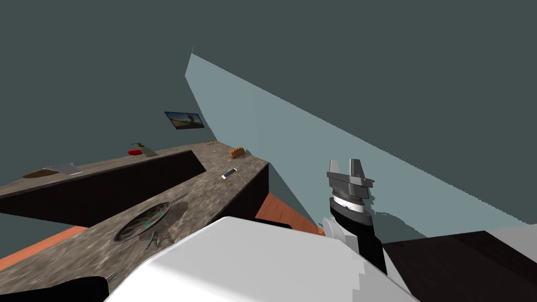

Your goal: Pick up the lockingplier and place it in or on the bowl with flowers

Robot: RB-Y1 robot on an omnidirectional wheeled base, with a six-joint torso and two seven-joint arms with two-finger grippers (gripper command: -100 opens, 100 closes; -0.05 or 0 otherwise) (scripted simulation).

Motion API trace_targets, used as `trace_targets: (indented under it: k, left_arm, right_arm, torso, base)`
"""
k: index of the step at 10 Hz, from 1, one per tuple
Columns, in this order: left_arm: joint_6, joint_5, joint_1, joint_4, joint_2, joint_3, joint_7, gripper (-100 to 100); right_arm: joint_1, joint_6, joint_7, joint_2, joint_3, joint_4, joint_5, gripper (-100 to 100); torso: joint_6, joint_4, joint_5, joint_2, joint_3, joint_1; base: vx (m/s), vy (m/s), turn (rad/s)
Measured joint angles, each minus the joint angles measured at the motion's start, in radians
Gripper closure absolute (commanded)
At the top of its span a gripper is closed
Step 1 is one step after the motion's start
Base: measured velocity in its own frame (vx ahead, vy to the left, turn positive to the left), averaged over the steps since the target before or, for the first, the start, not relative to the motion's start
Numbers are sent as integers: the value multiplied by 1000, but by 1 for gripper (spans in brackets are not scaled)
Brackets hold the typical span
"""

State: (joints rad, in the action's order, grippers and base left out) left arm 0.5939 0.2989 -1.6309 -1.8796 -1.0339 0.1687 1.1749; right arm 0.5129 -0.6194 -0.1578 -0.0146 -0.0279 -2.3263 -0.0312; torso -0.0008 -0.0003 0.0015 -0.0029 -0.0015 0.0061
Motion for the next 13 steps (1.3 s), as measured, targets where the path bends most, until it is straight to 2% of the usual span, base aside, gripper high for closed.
trace_targets:
  k: [1, 2, 5, 7, 10, 11, 13]
  left_arm:
    - [-2, 11, -6, 5, -12, -3, 23, -100]
    - [-5, 27, -21, 15, -41, 0, 47, -100]
    - [-14, 67, -50, 33, -82, -5, 115, -100]
    - [-16, 106, -63, 69, -137, -13, 164, -100]
    - [-24, 157, -101, 89, -187, -13, 242, -100]
    - [-17, 174, -117, 110, -215, -2, 272, -100]
    - [-19, 211, -128, 137, -262, -5, 323, -100]
  right_arm:
    - [0, 0, 0, 0, 0, 0, 0, 0]
    - [0, 0, 0, 0, 0, 0, 0, 0]
    - [0, 0, 0, 0, 0, 0, 0, 0]
    - [0, 0, 0, 0, 0, 0, 0, 0]
    - [0, 0, 0, 0, 0, 0, 0, 0]
    - [0, 0, 0, 0, 0, 0, 0, 0]
    - [0, 0, 0, 0, 0, 0, 0, 0]
  torso:
    - [-1, 0, 0, 0, 0, -1]
    - [0, 0, 0, 0, 0, 0]
    - [-2, 0, 0, 0, 0, 0]
    - [0, 0, 0, -1, 0, 2]
    - [0, 0, 1, 0, 0, 2]
    - [-1, 0, 1, 0, 0, 3]
    - [-1, 0, 1, 0, 0, 3]
  base:
    - [-3, 59, -318]
    - [-8, 64, -175]
    - [-12, 62, -242]
    - [-17, 80, -300]
    - [-29, 82, -361]
    - [-30, 117, -276]
    - [-38, 91, -227]
